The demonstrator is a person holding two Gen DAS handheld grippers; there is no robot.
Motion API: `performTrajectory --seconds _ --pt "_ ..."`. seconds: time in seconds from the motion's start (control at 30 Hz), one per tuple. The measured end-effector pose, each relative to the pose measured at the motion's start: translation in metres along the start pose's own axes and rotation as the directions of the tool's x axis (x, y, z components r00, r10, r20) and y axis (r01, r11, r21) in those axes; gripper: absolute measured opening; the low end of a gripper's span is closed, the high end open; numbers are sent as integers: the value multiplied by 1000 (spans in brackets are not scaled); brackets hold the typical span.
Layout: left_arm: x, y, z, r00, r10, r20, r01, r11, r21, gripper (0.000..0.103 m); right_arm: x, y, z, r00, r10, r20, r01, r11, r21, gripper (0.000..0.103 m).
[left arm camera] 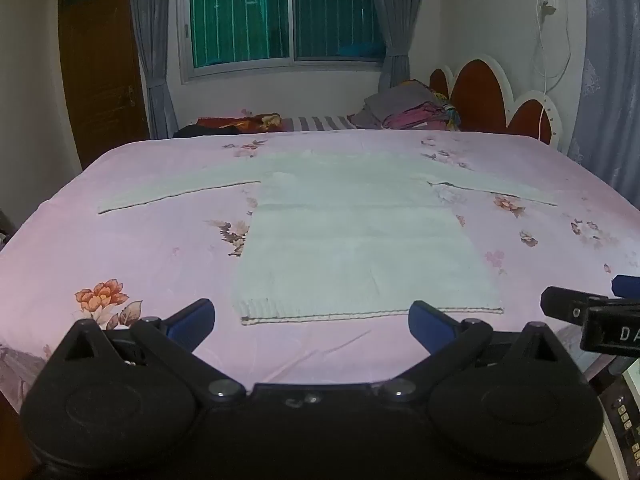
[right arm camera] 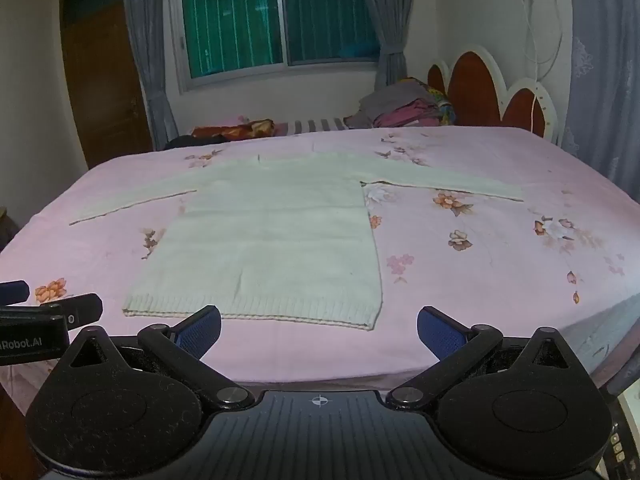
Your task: Fold small clothes
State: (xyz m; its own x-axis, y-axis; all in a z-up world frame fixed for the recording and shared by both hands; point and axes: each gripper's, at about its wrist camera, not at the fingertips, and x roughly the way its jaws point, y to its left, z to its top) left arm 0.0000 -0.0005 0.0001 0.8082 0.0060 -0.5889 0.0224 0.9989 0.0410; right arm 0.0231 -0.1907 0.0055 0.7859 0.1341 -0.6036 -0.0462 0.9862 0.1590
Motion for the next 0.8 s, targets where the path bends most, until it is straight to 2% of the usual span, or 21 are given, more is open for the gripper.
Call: performTrajectory --seconds 0.3,0.4,0.8 --pt "-1 -9 -3 1000 8 4 -8 1000 2 103 1 0 -1 1000 7 -5 -7 1000 -7 103" --pt "-1 1 -1 1000 -3 0 3 1000 -3 103 -1 -4 5 1000 -2 -3 2 1000 -7 103" --pt "-1 1 -1 1000 0 -1 0 1000 -4 103 0 1 4 1000 -2 -1 2 1000 -10 103"
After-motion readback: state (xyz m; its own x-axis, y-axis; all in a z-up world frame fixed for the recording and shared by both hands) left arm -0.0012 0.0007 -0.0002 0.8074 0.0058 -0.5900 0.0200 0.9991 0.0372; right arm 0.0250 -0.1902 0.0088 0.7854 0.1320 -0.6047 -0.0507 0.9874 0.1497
